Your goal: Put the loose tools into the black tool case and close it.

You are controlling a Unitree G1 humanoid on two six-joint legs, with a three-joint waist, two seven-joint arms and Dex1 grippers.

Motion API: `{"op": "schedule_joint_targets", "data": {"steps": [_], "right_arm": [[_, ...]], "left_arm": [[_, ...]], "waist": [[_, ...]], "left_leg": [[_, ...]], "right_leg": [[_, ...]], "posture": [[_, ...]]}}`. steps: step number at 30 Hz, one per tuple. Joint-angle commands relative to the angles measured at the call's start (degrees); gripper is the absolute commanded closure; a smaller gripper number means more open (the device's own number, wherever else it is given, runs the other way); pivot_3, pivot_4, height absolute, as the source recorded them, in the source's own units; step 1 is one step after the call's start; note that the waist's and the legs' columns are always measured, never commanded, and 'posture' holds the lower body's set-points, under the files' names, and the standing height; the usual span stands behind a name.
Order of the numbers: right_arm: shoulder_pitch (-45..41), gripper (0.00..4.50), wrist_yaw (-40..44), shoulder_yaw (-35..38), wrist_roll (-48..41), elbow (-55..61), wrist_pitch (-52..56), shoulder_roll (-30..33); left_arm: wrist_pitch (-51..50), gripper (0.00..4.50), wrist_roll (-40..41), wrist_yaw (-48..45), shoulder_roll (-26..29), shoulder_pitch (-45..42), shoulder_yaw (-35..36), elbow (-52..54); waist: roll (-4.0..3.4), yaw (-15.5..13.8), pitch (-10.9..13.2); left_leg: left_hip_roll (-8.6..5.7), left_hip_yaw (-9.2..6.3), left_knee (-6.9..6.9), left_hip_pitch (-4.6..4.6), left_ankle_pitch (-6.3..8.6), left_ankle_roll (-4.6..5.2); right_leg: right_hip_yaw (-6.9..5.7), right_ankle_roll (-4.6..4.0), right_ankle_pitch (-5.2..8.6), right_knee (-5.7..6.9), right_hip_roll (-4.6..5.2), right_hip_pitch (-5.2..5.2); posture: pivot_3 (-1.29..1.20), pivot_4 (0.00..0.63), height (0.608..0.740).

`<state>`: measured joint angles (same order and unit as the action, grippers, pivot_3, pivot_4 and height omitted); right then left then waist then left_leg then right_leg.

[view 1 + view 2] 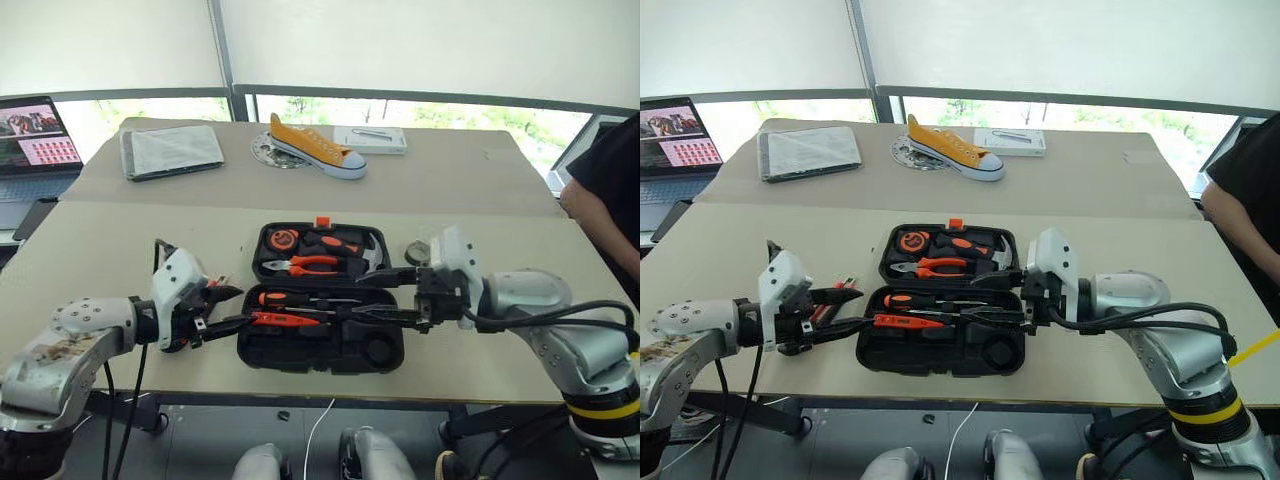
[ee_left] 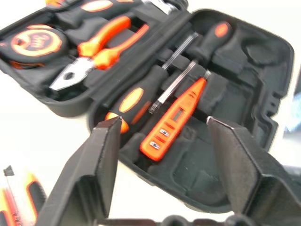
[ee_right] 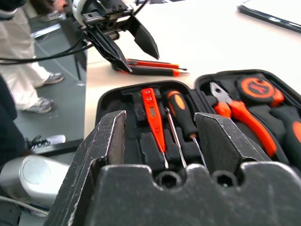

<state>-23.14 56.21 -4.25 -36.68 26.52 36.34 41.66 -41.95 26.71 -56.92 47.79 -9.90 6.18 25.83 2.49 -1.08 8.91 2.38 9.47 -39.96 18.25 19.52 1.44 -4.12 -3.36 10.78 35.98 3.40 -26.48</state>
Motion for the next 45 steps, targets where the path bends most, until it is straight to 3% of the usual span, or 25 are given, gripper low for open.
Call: {"op": "schedule_joint_targets", "data": {"steps": [1,5,10,12,14,25,35,40,43,45], "right_arm": [[0.58,1.21,-0.18,1.62,-0.09,2.74,-0.94,0.72],[2.66,1.21,-1.07,3.62,-1.42,5.36,0.22,1.76],[5.04,1.21,-2.63,5.24,-2.2,7.31,1.14,2.42],[6.07,1.21,-3.61,5.93,-2.48,8.17,1.66,2.44],[7.26,1.21,-4.5,6.71,-2.85,9.27,2.16,2.55],[11.68,1.21,-6.81,9.63,-4.49,12.4,3.23,3.73],[10.22,1.21,-8.64,9.61,-6.27,12.24,4.32,3.83],[8.83,1.21,-7.04,8.71,-6.43,11.13,3.87,4.42],[6.23,1.21,-4.89,7.08,-5.64,8.64,2.91,4.2],[3.72,1.21,-2.59,5.48,-5.34,6.29,2.28,3.65]], "left_arm": [[4.02,1.41,-2.77,-0.06,0.54,-3.64,-3.04,-3.76],[5.88,1.41,-2.57,0.22,-1.25,-5.76,-4.18,-7.01],[12.49,2.83,-4.95,-3.26,-3.51,-9.14,-9.31,-12.3],[15.63,3.8,-6.68,-5.28,-3.87,-10.81,-11.64,-15.4],[17.89,4.47,-7.82,-7.55,-4.0,-12.3,-13.67,-18.02],[23.38,4.47,-12.61,-10.97,-5.16,-12.72,-19.39,-22.83],[27.14,4.47,-15.89,-10.21,-7.67,-12.26,-20.88,-25.94],[18.92,4.47,-7.34,-7.37,-4.54,-7.2,-9.96,-15.75],[11.73,3.73,-1.66,-3.14,-2.36,-1.55,0.47,-8.29],[6.81,2.98,0.82,0.49,-1.57,5.28,9.69,-3.1]], "waist": [[0.0,0.1,0.0],[0.0,0.49,0.0],[0.0,0.38,0.0],[0.0,0.44,0.0],[0.0,0.42,0.0],[0.0,0.44,0.0],[0.01,0.41,-0.01],[0.01,1.06,-0.01],[0.02,1.6,0.0],[0.01,1.71,0.0]], "left_leg": [[0.0,0.0,0.0,0.0,0.0,0.0],[0.08,0.01,0.05,0.0,0.0,-0.01],[0.09,0.02,0.07,0.02,-0.02,-0.04],[0.08,0.04,0.07,0.02,-0.01,-0.04],[0.07,0.04,0.06,0.05,-0.02,-0.04],[0.09,0.03,0.06,0.09,-0.01,-0.02],[0.09,-0.01,0.05,0.09,0.01,0.04],[0.15,-0.01,0.06,0.11,0.01,0.04],[0.22,-0.02,0.05,0.06,0.0,0.03],[0.22,-0.02,0.05,0.05,-0.01,0.01]], "right_leg": [[0.0,0.0,-0.01,0.0,0.0,0.0],[0.06,-0.36,-0.18,-0.03,0.04,-0.02],[0.01,-0.44,-0.2,-0.06,-0.04,-0.03],[0.02,-0.44,-0.2,-0.07,-0.04,-0.03],[0.02,-0.42,-0.19,-0.08,-0.04,-0.02],[0.1,-0.15,-0.04,-0.07,-0.02,0.03],[0.11,0.01,0.03,-0.05,0.01,0.21],[0.15,0.01,0.03,-0.07,0.0,0.18],[0.12,0.0,0.04,-0.06,-0.02,-0.01],[0.09,-0.01,0.03,-0.04,0.0,-0.12]], "posture": [[0.0,0.15,0.733],[0.0,0.15,0.733],[0.0,0.15,0.733],[0.0,0.15,0.733],[0.0,0.15,0.733],[0.0,0.15,0.733],[0.0,0.15,0.733],[0.0,0.15,0.733],[0.0,0.15,0.733],[0.0,0.15,0.733]]}}
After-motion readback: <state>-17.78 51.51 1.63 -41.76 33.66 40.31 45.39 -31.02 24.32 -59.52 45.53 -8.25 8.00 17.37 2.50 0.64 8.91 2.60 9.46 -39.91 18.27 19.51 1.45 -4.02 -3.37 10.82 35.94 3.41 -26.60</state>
